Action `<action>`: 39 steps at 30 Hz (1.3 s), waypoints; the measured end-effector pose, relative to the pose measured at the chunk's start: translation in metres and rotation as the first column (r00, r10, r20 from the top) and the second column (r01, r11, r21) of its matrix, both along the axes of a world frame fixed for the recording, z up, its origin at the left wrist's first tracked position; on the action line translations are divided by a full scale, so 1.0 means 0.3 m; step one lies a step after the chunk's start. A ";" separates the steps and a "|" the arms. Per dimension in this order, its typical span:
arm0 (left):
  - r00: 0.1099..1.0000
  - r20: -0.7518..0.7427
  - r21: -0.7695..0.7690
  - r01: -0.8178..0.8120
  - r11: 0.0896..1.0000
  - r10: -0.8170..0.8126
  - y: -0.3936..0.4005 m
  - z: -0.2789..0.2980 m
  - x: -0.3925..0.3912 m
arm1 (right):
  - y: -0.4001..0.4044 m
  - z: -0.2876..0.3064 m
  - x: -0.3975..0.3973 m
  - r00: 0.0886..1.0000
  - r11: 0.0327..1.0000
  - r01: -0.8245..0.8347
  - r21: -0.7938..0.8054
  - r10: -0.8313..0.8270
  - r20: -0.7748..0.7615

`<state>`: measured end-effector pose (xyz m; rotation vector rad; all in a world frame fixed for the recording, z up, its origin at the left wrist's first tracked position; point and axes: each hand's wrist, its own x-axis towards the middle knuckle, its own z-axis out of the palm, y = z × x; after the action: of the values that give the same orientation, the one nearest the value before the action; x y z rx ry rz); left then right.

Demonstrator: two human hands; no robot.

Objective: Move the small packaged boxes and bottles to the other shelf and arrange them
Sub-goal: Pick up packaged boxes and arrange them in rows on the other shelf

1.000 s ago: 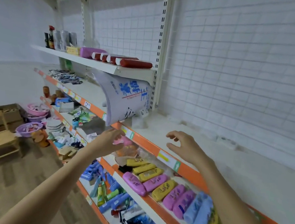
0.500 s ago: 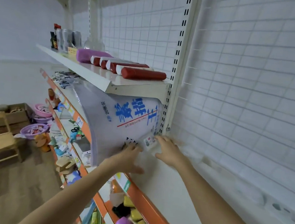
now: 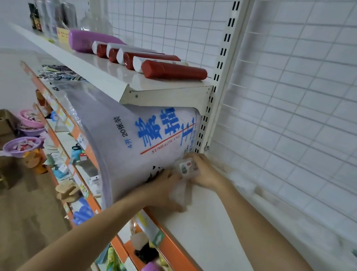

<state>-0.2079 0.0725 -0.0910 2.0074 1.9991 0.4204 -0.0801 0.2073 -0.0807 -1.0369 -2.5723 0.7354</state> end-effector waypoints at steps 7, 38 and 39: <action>0.980 0.189 0.056 0.053 0.997 -0.063 0.045 0.022 0.014 | -0.035 0.026 0.150 0.986 0.975 0.132 0.180 -0.147 0.075; 0.837 0.380 0.100 0.386 0.917 -0.394 0.090 -0.022 0.120 | -0.506 0.001 0.620 0.744 0.745 0.663 0.074 -0.667 0.050; 0.820 0.408 0.142 0.377 0.915 -0.401 0.093 -0.028 0.130 | -0.535 0.012 0.623 0.722 0.720 0.686 0.101 -0.691 0.021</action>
<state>-0.1690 0.1005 -0.0993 2.0625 1.2865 0.7510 0.1067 0.0467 -0.0773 -1.8436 -1.9604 0.3795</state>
